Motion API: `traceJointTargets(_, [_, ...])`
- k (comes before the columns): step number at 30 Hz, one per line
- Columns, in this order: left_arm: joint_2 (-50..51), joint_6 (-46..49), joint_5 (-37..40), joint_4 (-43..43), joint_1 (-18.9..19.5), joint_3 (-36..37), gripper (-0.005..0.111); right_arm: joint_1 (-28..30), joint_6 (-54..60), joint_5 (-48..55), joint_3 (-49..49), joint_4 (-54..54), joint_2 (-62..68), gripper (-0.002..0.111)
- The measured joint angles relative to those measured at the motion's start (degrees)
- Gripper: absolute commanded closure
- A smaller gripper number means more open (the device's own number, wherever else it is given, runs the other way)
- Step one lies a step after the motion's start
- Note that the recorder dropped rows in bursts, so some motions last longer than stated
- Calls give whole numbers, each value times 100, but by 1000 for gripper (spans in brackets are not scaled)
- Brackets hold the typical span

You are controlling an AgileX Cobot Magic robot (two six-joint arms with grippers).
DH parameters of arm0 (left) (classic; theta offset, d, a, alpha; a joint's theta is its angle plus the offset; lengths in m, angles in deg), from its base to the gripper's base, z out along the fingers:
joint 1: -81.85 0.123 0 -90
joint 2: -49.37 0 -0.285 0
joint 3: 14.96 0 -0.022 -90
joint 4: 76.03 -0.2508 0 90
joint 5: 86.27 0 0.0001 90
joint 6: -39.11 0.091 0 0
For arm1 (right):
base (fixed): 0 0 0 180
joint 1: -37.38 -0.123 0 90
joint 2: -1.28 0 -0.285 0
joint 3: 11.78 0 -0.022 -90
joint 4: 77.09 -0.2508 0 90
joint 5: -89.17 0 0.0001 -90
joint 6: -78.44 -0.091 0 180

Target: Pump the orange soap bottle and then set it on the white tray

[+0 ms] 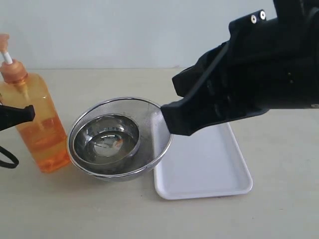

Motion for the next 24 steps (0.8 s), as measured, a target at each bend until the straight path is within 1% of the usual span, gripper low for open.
traceJointTargets(3, [197,34,39,-28,69,-155,102,0,0,0,0,0,0,108])
traceJointTargets(8, [505,47,67,-164,318,-272,102,0,0,0,0,0,0,108])
traceJointTargets(13, [542,-126,55,-357,498,-276,102,0,0,0,0,0,0,108])
traceJointTargets(16, [542,-239,97,-411,524,-276,102,0,0,0,0,0,0,108])
traceJointTargets(20, [336,-524,110,-502,524,-96,102,0,0,0,0,0,0,108])
traceJointTargets(24, [-273,-710,231,-596,526,263,102,0,0,-23,0,0,0,108])
